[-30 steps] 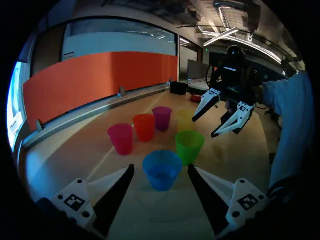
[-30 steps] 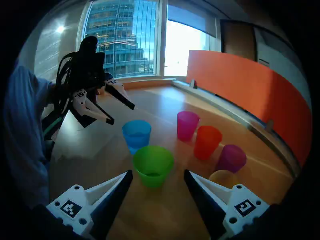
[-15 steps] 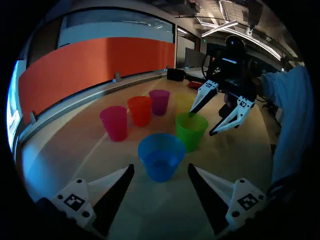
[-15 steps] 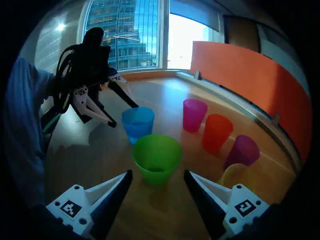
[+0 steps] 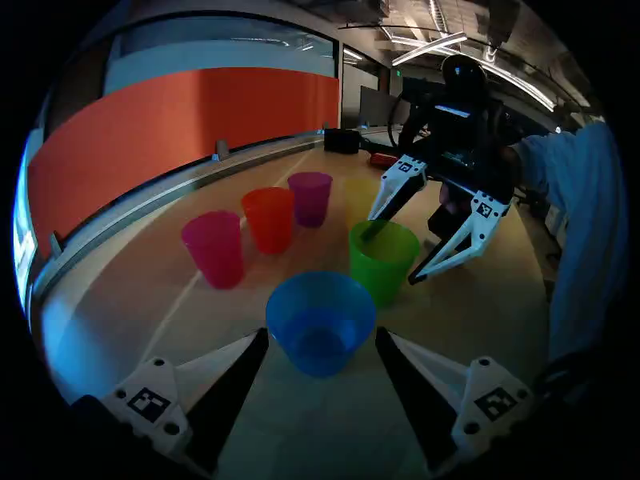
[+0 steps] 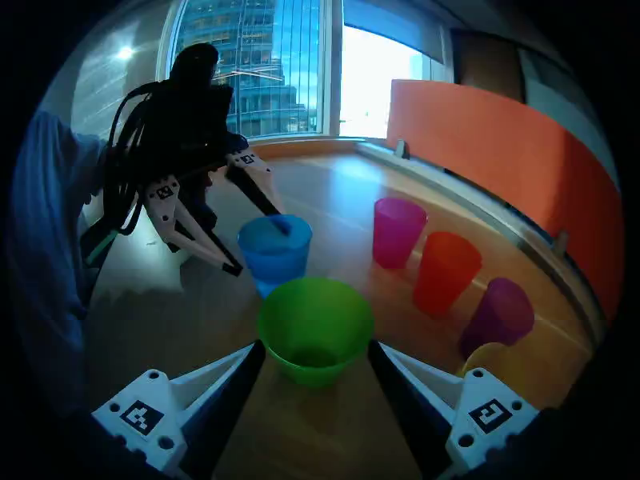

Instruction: Pour water

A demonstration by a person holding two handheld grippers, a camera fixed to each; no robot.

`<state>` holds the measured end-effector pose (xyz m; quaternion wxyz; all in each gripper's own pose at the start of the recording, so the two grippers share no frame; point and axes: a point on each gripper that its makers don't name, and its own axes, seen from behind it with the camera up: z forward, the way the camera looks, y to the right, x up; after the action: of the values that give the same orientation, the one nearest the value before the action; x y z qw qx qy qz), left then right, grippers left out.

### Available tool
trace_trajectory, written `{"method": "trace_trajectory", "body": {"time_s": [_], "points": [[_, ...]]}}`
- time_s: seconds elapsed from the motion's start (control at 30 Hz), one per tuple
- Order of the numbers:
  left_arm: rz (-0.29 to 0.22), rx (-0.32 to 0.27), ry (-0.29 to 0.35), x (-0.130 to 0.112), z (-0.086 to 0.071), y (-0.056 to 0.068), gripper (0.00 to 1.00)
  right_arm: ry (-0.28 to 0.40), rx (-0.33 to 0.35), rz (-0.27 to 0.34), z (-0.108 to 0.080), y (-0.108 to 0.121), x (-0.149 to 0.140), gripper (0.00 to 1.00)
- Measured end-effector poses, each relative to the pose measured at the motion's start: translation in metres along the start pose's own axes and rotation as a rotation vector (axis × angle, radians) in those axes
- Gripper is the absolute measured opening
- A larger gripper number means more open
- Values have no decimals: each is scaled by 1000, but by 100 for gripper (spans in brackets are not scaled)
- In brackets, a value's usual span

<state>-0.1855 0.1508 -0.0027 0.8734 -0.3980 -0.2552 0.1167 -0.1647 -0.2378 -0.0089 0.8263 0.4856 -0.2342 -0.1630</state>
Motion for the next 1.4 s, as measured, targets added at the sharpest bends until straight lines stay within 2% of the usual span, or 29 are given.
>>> {"method": "trace_trajectory", "body": {"time_s": [0.4, 0.5, 0.57, 0.7, 1.13, 1.27, 1.4], "points": [[12, -18, -10, 3, 14, 3, 100, 9, 4, -5, 4, 0, 6, 100], [15, -16, -12, 2, 15, 2, 99, 9, 4, -5, 4, 0, 6, 100], [15, -11, -11, 2, 15, 2, 92, 9, 4, -4, 4, 0, 6, 100], [13, -8, -8, 3, 15, 1, 86, 11, 4, -6, 4, 0, 7, 100], [5, -13, 0, 3, 14, 1, 86, 18, 2, -6, 7, 1, 7, 99], [4, -13, 3, 3, 13, 1, 86, 21, 2, -6, 9, 0, 7, 90], [4, -14, 7, 3, 12, 2, 86, 33, 4, -12, 9, -3, 9, 90]]}}
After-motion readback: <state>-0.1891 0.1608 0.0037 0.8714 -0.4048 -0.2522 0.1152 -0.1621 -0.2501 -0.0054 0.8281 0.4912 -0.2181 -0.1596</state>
